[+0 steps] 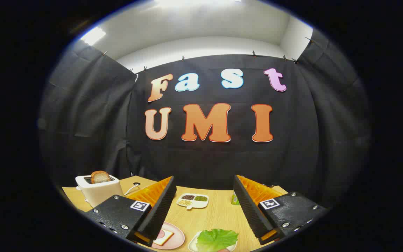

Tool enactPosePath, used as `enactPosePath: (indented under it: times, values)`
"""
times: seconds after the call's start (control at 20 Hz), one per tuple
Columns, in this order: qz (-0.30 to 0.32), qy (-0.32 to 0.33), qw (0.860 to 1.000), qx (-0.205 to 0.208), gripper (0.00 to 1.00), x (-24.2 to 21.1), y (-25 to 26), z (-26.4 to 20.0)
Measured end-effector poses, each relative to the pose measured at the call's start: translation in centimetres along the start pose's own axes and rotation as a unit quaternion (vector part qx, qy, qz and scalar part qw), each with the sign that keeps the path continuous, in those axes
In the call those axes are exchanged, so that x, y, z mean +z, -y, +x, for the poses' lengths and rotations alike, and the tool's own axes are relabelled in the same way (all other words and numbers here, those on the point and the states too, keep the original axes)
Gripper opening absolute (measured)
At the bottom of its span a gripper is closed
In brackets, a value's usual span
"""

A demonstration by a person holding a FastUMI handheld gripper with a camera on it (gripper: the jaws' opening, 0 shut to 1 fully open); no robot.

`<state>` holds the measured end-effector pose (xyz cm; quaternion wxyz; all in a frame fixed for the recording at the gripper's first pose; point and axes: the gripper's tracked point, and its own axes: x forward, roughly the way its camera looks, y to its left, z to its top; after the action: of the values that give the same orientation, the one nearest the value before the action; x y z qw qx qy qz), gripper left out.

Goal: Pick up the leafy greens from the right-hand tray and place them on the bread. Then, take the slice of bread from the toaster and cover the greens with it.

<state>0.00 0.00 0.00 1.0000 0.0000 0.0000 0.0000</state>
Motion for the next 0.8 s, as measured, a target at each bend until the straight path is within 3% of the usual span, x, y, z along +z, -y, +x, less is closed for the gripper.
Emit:
enactPosePath:
  times: [0.2,0.8]
  values:
    - [-0.024,0.011,1.000,0.001,0.98,0.1,-0.2,0.0]
    - [-0.006,0.000,1.000,-0.013,0.98,-0.4,1.1,-0.1]
